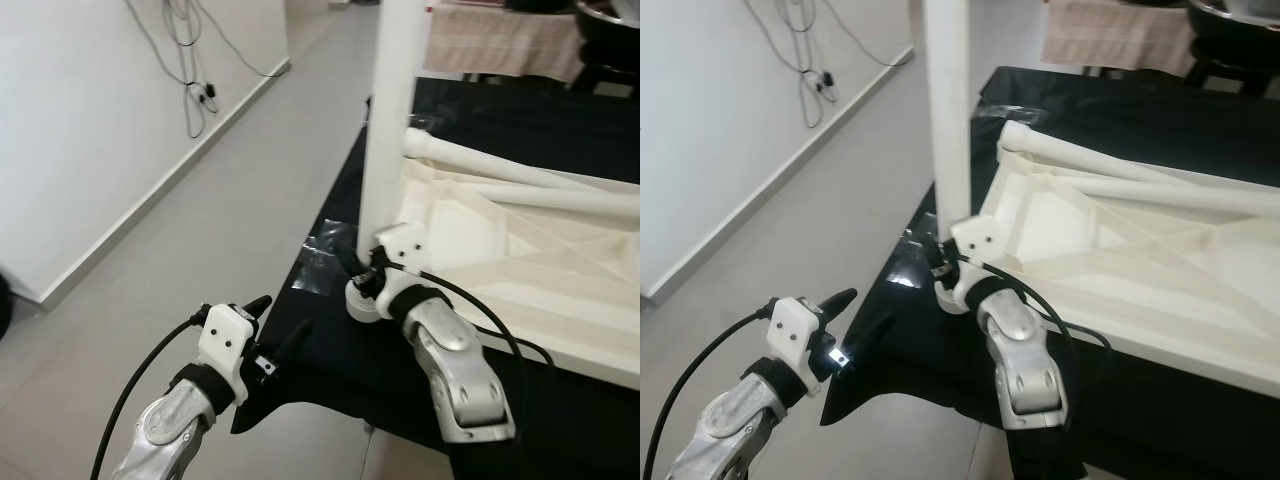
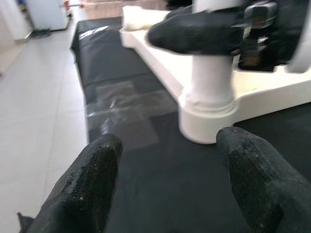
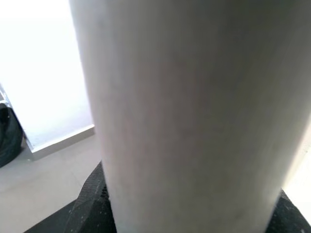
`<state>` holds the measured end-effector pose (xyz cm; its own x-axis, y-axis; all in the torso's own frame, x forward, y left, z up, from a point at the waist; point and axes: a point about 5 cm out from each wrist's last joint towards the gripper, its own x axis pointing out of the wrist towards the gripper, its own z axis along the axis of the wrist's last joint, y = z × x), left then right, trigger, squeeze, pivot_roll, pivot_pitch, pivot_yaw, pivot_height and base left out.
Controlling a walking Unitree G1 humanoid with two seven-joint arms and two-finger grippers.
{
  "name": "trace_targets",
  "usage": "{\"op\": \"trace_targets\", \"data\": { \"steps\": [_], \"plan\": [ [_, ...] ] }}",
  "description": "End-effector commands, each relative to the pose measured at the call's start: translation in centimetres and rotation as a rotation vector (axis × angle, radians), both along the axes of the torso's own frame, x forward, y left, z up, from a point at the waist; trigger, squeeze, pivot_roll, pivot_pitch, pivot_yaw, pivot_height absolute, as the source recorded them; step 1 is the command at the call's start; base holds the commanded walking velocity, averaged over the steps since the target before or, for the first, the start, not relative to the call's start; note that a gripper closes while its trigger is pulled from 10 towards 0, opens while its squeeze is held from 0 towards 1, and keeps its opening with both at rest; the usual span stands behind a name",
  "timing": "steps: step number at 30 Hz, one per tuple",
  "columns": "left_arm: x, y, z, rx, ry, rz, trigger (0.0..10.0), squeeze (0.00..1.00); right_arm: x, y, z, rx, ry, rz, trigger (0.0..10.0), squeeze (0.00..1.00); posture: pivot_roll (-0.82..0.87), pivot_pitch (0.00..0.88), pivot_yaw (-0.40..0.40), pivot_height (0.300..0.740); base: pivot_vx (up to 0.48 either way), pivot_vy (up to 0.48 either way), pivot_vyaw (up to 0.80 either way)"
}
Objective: Building children table
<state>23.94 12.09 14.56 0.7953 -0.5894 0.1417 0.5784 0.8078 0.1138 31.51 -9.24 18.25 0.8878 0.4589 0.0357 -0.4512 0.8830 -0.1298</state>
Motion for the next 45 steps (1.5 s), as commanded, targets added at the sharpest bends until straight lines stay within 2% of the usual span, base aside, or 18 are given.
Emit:
{"op": "trace_targets", "data": {
  "steps": [1,2,3,8,9,10,11,18,21,22,23,32,35,38,39,40,42,45],
  "plan": [
    [-0.1,0.4,-0.7,0.001,0.028,0.012,10.0,0.00,-0.2,0.1,-3.1,-0.031,0.155,0.004,10.0,0.00,0.02,0.183,0.037,0.740,0.000,0.000,0.00],
    [-0.1,0.4,-0.7,0.000,0.024,0.026,10.0,0.00,-0.1,0.8,-2.6,0.004,0.154,0.067,10.0,0.32,0.02,0.181,0.037,0.740,0.000,0.000,0.00],
    [-0.1,0.4,-0.7,-0.002,0.022,0.035,10.0,0.00,-0.3,1.6,-2.0,0.053,0.145,0.138,10.0,1.00,0.03,0.178,0.034,0.740,0.000,0.000,0.00],
    [0.0,0.3,-0.7,0.000,0.021,0.036,10.0,0.00,-0.5,2.5,0.8,0.129,0.065,0.474,10.0,1.00,0.03,0.171,0.034,0.740,0.000,0.000,0.00],
    [0.0,0.3,-0.7,-0.001,0.022,0.034,10.0,0.00,-0.5,2.2,1.3,0.098,0.060,0.587,10.0,0.85,0.02,0.171,0.034,0.740,0.000,0.000,0.00],
    [0.0,0.3,-0.7,-0.001,0.022,0.034,10.0,0.00,-0.5,2.2,1.3,0.098,0.060,0.587,10.0,0.85,0.02,0.171,0.034,0.740,0.000,0.000,0.00],
    [0.0,0.3,-0.7,-0.003,0.022,0.031,10.0,0.00,-0.1,1.8,1.6,0.036,0.051,0.658,10.0,0.00,0.02,0.171,0.034,0.740,0.000,0.000,0.00],
    [-0.1,0.1,-0.7,-0.008,0.020,0.031,10.0,0.00,3.1,1.0,2.6,-0.110,0.066,0.724,10.0,0.00,0.04,0.179,0.023,0.740,0.000,0.000,0.00],
    [-0.2,0.0,-0.7,-0.008,0.019,0.032,10.0,0.00,3.5,1.1,2.8,-0.122,0.071,0.743,10.0,0.00,0.04,0.184,0.021,0.740,0.000,0.000,0.00],
    [-0.2,0.0,-0.6,-0.009,0.020,0.032,10.0,0.00,3.6,1.2,3.0,-0.114,0.073,0.762,6.6,0.00,0.04,0.184,0.021,0.740,0.000,0.000,0.00],
    [-0.3,0.0,-0.6,-0.010,0.020,0.031,10.0,0.00,3.8,1.2,3.1,-0.115,0.078,0.776,0.0,0.00,0.04,0.186,0.022,0.740,0.000,0.000,0.00],
    [-0.4,-0.1,-0.5,-0.015,0.023,0.028,10.0,0.00,3.8,-0.8,2.2,-0.140,0.101,0.730,0.0,0.00,0.03,0.203,0.028,0.740,0.000,0.000,0.00],
    [-0.4,0.0,-0.5,-0.018,0.024,0.025,10.0,0.00,2.7,-2.4,0.6,-0.159,0.141,0.593,0.0,0.00,0.02,0.209,0.021,0.740,0.000,0.000,0.00],
    [-0.4,0.0,-0.5,-0.018,0.024,0.024,10.0,0.00,2.0,-2.7,-0.3,-0.164,0.168,0.507,0.0,0.00,0.02,0.210,0.020,0.740,0.000,0.000,0.00],
    [-0.4,0.1,-0.5,-0.017,0.024,0.023,10.0,0.00,1.9,-2.8,-1.5,-0.112,0.204,0.242,0.0,0.00,0.01,0.209,0.020,0.740,0.000,0.000,0.00],
    [-0.4,0.1,-0.5,-0.017,0.024,0.023,10.0,0.00,1.9,-2.8,-1.5,-0.112,0.204,0.242,0.0,0.00,0.01,0.209,0.020,0.740,0.000,0.000,0.00],
    [-0.4,0.3,-0.5,-0.013,0.025,0.023,10.0,0.00,-1.3,-2.0,-3.7,-0.119,0.200,-0.095,0.0,0.00,0.01,0.212,0.029,0.740,0.000,0.000,0.00],
    [-0.4,0.4,-0.6,-0.010,0.027,0.024,10.0,0.00,-2.3,-1.3,-3.6,-0.134,0.158,-0.158,0.0,0.00,0.00,0.192,0.042,0.740,0.000,0.000,0.00]
  ]
}}
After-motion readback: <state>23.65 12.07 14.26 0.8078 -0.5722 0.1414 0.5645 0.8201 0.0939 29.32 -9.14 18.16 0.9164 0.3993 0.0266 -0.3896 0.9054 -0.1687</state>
